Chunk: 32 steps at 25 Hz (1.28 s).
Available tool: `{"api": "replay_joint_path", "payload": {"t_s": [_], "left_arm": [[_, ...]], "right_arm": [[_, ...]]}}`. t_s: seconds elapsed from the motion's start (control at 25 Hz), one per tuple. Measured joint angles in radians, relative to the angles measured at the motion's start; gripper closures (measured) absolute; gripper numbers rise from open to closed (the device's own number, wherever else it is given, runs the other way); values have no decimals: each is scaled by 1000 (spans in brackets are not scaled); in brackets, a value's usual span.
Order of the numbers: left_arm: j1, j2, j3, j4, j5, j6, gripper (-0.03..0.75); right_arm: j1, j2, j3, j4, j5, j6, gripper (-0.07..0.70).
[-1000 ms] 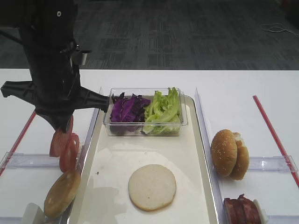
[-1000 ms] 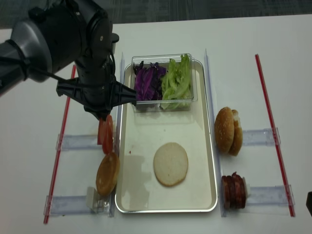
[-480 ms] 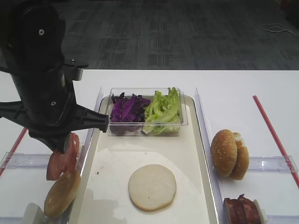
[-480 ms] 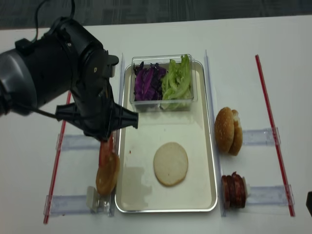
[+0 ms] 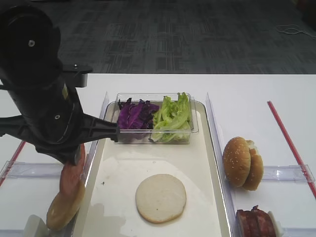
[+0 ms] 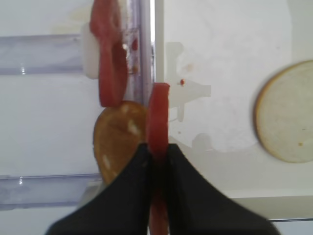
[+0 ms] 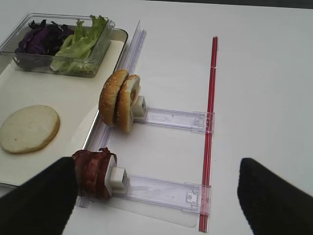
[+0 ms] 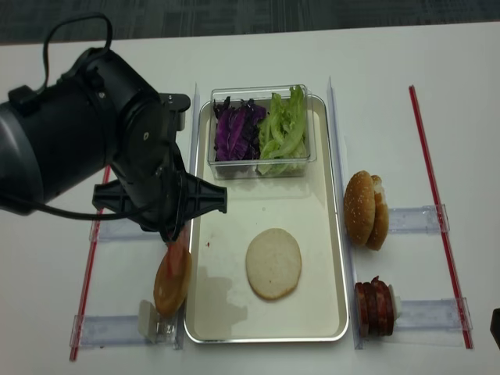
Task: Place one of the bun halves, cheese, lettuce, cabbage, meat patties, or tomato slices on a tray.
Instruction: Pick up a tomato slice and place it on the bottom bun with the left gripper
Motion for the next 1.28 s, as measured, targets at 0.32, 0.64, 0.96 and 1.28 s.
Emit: {"api": "replay_joint_path", "payload": {"t_s": [0.32, 0.64, 0.96, 1.28], "left_arm": [[0, 0, 15, -129, -148, 46, 643], [0, 0, 121, -330, -327, 186, 643], [0, 0, 187, -606, -450, 446, 643], [42, 37, 205, -957, -489, 769, 643]], "right_arm": [[0, 0, 0, 2, 0, 0, -22], [0, 0, 0, 2, 0, -2, -22], [0, 0, 0, 2, 0, -2, -22], [0, 0, 0, 2, 0, -2, -22]]}}
